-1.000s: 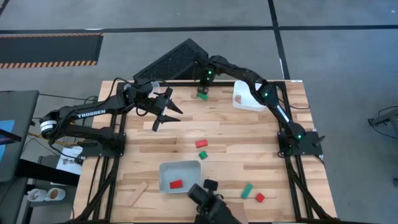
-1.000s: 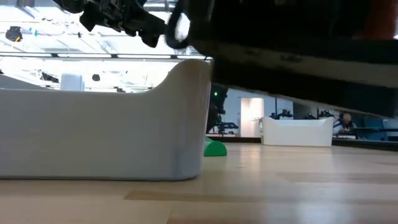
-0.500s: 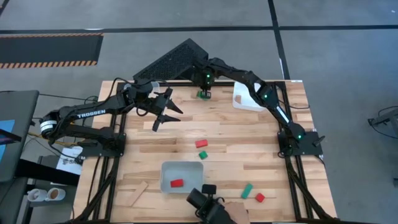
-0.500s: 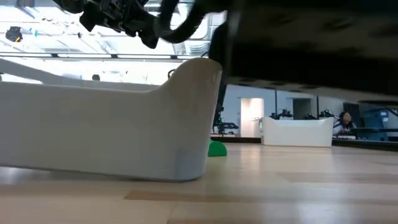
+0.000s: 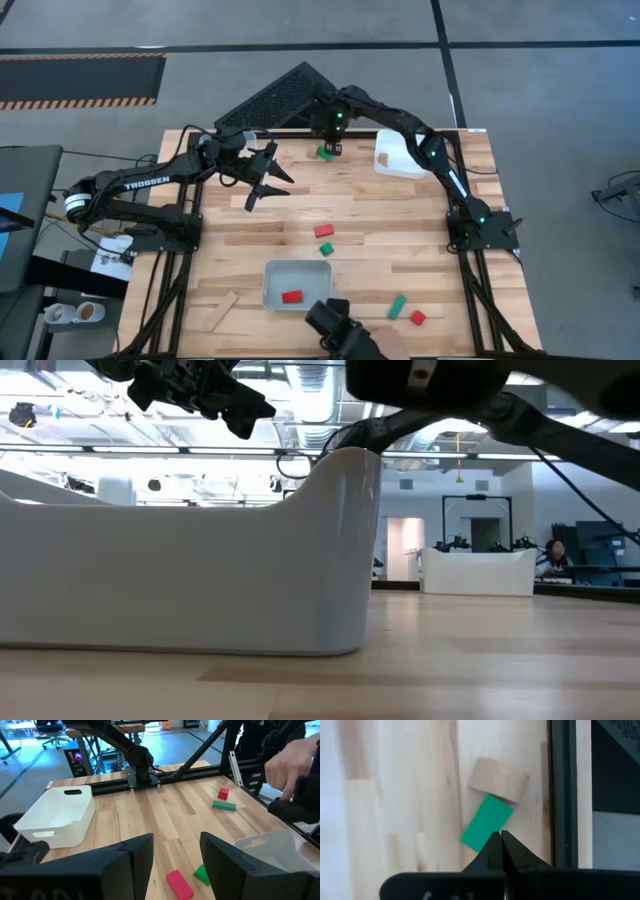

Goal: Sort & place blocks by color
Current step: Put the top green block into the transparent bin

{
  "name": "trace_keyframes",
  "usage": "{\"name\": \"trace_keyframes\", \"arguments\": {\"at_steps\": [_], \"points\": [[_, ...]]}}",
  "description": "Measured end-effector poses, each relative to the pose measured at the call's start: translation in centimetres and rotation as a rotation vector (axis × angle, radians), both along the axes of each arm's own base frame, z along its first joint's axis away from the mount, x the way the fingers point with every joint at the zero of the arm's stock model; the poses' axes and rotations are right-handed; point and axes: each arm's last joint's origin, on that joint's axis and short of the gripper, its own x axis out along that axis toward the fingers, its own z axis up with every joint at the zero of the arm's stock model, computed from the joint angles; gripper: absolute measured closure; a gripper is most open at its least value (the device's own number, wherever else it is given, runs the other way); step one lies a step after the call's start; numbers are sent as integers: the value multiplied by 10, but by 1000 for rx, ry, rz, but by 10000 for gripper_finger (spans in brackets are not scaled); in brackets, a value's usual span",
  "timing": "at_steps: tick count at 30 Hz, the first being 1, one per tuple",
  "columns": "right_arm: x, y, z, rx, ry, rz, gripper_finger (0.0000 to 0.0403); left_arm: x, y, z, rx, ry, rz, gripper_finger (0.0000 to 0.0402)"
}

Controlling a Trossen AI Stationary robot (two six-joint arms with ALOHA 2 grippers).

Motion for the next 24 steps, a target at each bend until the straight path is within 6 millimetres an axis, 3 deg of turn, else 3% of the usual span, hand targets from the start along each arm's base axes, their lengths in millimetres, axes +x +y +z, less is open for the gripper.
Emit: {"name": "trace_keyframes", "arguments": {"at_steps": [4, 11, 14, 18, 24], "points": [[-8, -2, 0, 6, 50, 7, 402, 0, 0, 0, -1, 3, 0, 250], [-13, -1, -31, 34, 147, 22, 402, -1, -1, -4, 3, 33, -6, 250], [-18, -3, -35, 80, 157, -10, 402, -2, -1, -6, -10, 62, -6, 250], [-20, -5, -29, 124, 111, -54, 402, 5, -2, -20, -39, 145, -14, 250], [-8, 16, 8, 107, -24, -9, 403, 23, -22, -59, -55, 298, -70, 250]]}}
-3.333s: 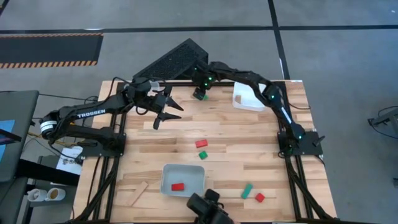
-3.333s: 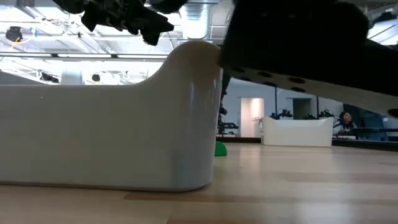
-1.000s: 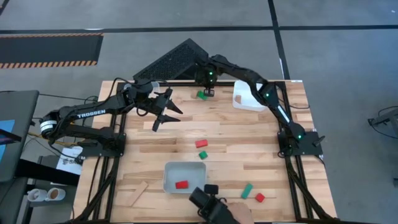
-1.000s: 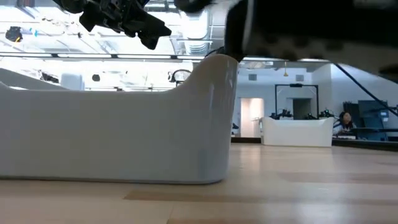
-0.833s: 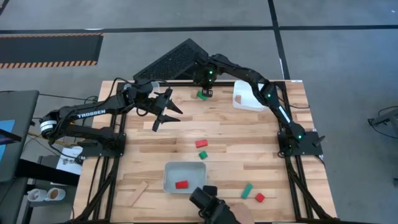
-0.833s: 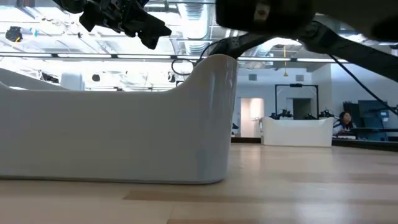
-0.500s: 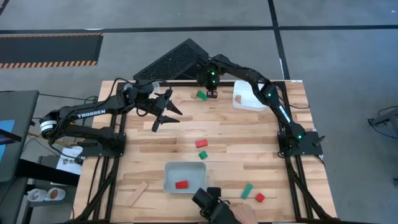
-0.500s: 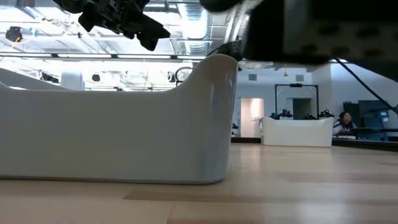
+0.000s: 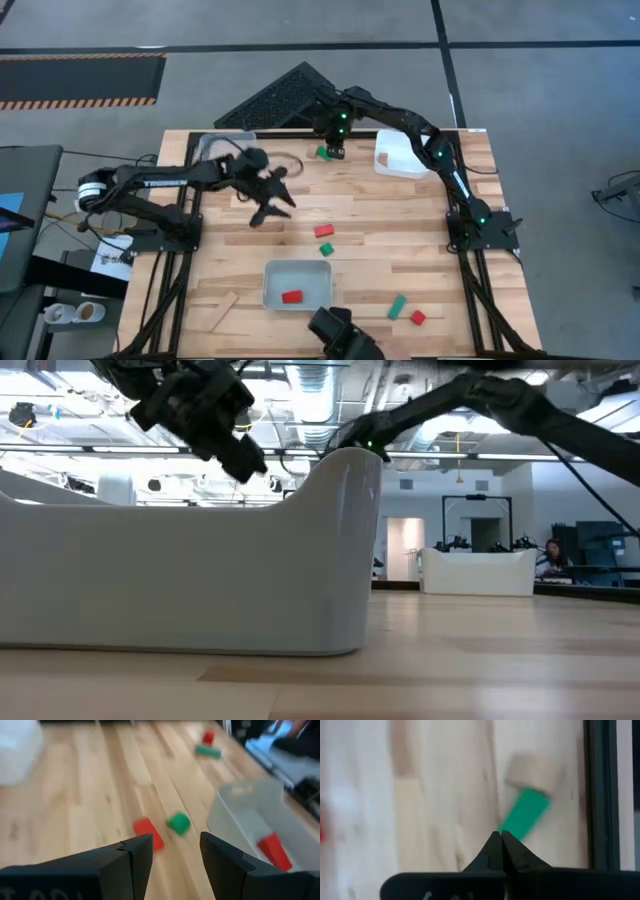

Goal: Sort & place blocks by color
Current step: Put the top green block into the transparent bin, then adjust the gray bin on the table

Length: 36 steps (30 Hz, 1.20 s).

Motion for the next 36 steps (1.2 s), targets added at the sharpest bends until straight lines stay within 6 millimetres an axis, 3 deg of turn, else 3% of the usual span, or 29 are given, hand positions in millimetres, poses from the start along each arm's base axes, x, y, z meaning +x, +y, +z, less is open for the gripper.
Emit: {"name": "trace_keyframes", "arguments": {"at_steps": [6, 11, 17, 22, 26, 29, 36], "points": [[7, 18, 43, -24, -179, 15, 403, 4, -46, -22, 85, 113, -31, 264], [10, 47, 36, -21, -248, 36, 403, 7, -78, -25, 71, 109, -78, 285], [-30, 87, 31, -103, -409, -43, 403, 5, -106, -24, 87, 95, -119, 301], [-75, 119, 45, -214, -535, -141, 401, 1, -128, -30, 89, 129, -198, 320], [-97, 139, 58, -255, -581, -182, 401, -2, -142, -37, 125, 177, -219, 361], [-105, 149, 71, -269, -623, -190, 401, -1, -147, -44, 124, 224, -227, 394], [-105, 160, 81, -276, -670, -186, 398, -6, -147, -59, 119, 378, -194, 400]]}}
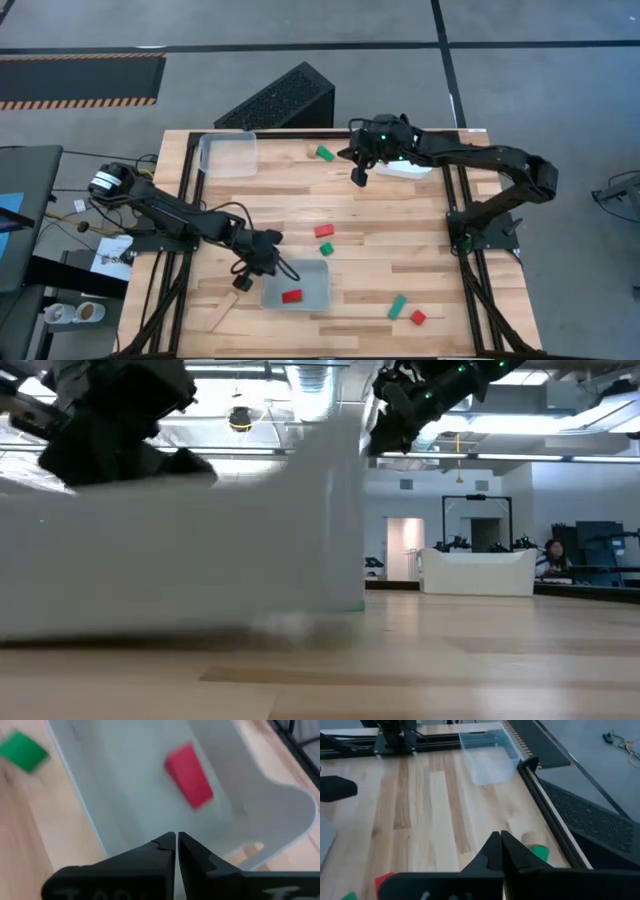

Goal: Sort & place blocks by color
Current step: Adjust the gray bin on the table, then put the top green block into the transparent bin

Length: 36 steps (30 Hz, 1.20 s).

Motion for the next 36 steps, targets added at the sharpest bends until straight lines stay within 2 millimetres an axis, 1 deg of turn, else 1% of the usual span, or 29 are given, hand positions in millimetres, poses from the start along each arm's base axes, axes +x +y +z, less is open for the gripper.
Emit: {"name": "trace_keyframes", "arguments": {"at_steps": [3, 6, 9, 11, 16, 19, 23, 25, 26, 29, 32, 36], "points": [[4, -1, -6, 14, 16, -3, 397, -7, 3, -2, 35, 53, 10, 400], [10, -7, -19, 31, 57, -12, 397, -11, 5, 3, 50, 72, 24, 401], [17, -16, -34, 47, 91, -28, 397, -16, 7, 3, 90, 140, 44, 401], [21, -22, -46, 61, 117, -38, 396, -16, 7, 5, 93, 146, 46, 401], [28, -37, -65, 73, 132, -64, 396, -16, 7, 9, 89, 133, 42, 401], [33, -46, -77, 82, 145, -78, 396, -16, 8, 19, 77, 69, 44, 401], [39, -64, -91, 109, 178, -115, 396, -21, 12, 44, 54, -96, 12, 401], [44, -76, -94, 115, 196, -134, 396, -26, 16, 58, 39, -191, -7, 401], [43, -83, -95, 128, 228, -144, 396, -29, 20, 66, 24, -233, -16, 401], [54, -107, -98, 133, 290, -153, 398, -37, 34, 87, -38, -367, -16, 401], [64, -132, -104, 162, 382, -139, 399, -47, 49, 97, -104, -502, -21, 401], [78, -160, -114, 198, 478, -92, 400, -57, 65, 98, -152, -606, 19, 401]]}}
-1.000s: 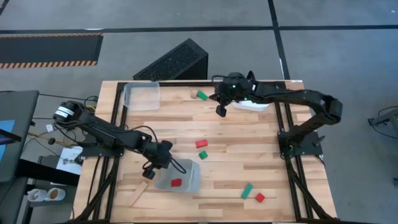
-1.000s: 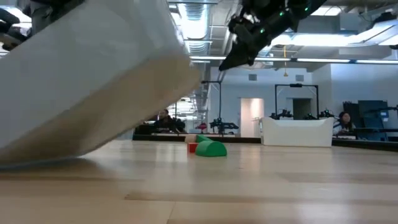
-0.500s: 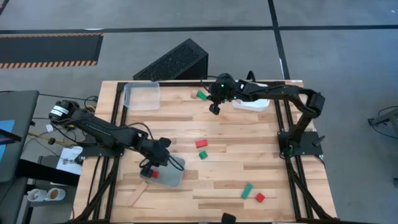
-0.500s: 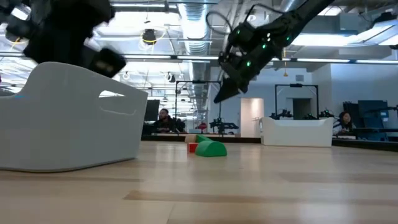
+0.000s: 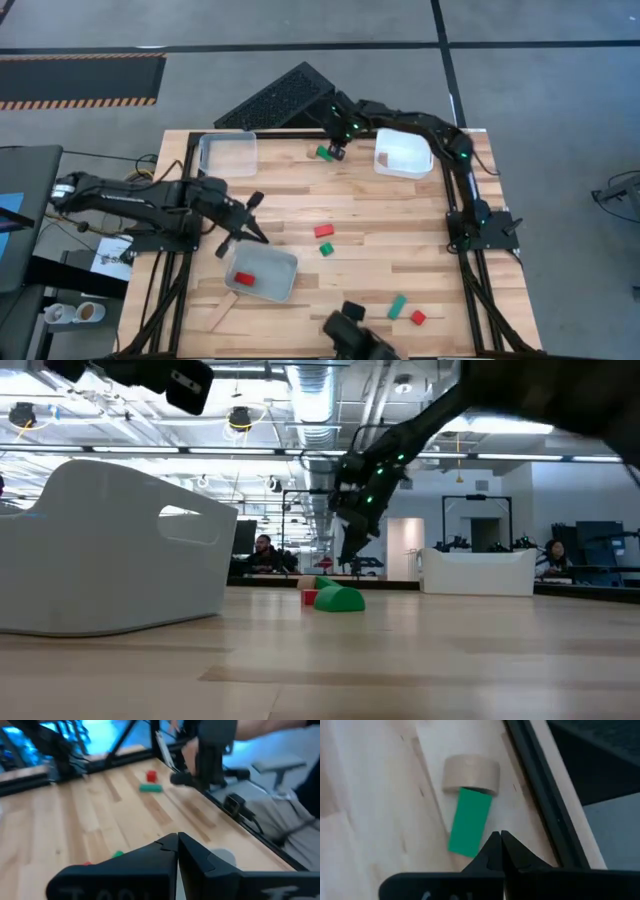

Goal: Sort & place blocks by color
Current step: Put the top green block into the transparent bin

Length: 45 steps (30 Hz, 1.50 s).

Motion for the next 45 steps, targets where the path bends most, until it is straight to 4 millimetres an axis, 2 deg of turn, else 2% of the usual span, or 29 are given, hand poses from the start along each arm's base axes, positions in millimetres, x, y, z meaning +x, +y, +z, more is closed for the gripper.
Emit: {"name": "trace_keyframes", "arguments": {"at_steps": [7, 13, 17, 22, 26, 31, 36, 39, 45], "points": [[18, -35, -10, 32, 76, 54, 400, -5, 11, -4, -34, -14, 49, 401], [34, -47, -19, 50, 131, 101, 401, -5, 12, -4, -17, -22, 42, 401], [41, -44, -32, 105, 155, 158, 401, -5, 12, -4, -15, -22, 40, 401], [38, -41, -24, 147, 114, 209, 401, -5, 11, -5, -8, -24, 31, 401], [42, -30, -27, 217, 111, 257, 401, -5, 11, -5, -9, -24, 30, 401], [49, -9, -28, 231, 179, 303, 402, -5, 11, -5, -17, -15, 27, 401], [46, -8, -23, 218, 233, 294, 402, -5, 11, -5, -31, -7, 29, 401], [40, -7, -14, 223, 245, 298, 402, -5, 11, -5, -36, -5, 25, 401], [38, 1, 21, 247, 140, 307, 402, -5, 11, -5, -36, -5, 24, 401]]}}
